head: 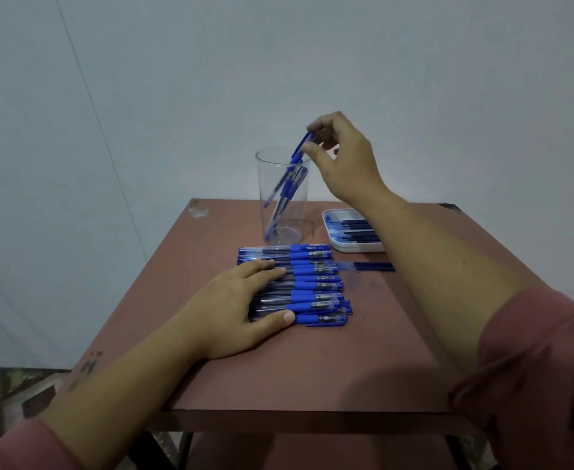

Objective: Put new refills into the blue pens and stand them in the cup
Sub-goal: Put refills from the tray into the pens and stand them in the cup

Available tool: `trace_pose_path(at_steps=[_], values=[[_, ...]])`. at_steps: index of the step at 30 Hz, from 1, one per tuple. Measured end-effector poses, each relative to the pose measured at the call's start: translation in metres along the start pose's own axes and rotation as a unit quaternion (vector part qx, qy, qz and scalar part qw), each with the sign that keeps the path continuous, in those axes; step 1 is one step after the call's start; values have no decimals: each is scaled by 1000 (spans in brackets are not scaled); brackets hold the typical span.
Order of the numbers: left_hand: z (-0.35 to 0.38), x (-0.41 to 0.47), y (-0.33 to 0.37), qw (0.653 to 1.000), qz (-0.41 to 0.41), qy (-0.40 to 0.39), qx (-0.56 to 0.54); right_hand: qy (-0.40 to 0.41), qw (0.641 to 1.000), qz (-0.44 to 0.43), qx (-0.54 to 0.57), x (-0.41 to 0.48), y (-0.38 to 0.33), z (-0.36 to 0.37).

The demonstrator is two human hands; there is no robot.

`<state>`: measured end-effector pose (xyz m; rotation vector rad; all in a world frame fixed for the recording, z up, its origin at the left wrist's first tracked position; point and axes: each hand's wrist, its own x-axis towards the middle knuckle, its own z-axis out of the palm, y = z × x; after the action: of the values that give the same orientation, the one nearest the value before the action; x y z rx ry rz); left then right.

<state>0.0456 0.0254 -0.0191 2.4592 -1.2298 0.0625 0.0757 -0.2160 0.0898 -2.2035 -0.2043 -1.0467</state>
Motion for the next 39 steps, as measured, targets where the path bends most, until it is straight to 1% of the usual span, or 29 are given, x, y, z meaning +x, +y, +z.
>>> trace_pose_path(at_steps=[4, 7, 11, 16, 18, 23, 26, 30, 33, 36, 39], values=[[0, 1, -1, 1000, 1, -2, -1, -68, 994, -41, -69, -6, 10, 9], [0, 0, -2, 1000, 5, -1, -2, -92, 988, -57, -112, -15, 17, 13], [-1, 1, -2, 1000, 5, 1, -5, -92, 985, -62, -129, -20, 18, 11], [0, 1, -2, 1000, 8, 5, -4, -63, 985, -84, -139, -37, 13, -4], [0, 1, -2, 1000, 8, 5, -5, -79, 983, -98, -131, -54, 12, -15], [1, 1, -3, 1000, 9, 9, -10, -196, 969, -39, -145, -94, 22, -34], [1, 1, -3, 1000, 9, 12, -9, -231, 958, -1, -167, -105, 26, -32], [1, 1, -1, 1000, 8, 13, -11, -271, 942, 5, -196, -105, 25, -26], [0, 1, 0, 1000, 10, 15, -10, -279, 939, 21, -199, -103, 27, -23], [0, 0, 0, 1000, 11, 15, -8, -272, 940, 42, -202, -102, 31, -20], [-1, 1, 0, 999, 22, 28, -2, -258, 944, 43, -201, -101, 27, -20]])
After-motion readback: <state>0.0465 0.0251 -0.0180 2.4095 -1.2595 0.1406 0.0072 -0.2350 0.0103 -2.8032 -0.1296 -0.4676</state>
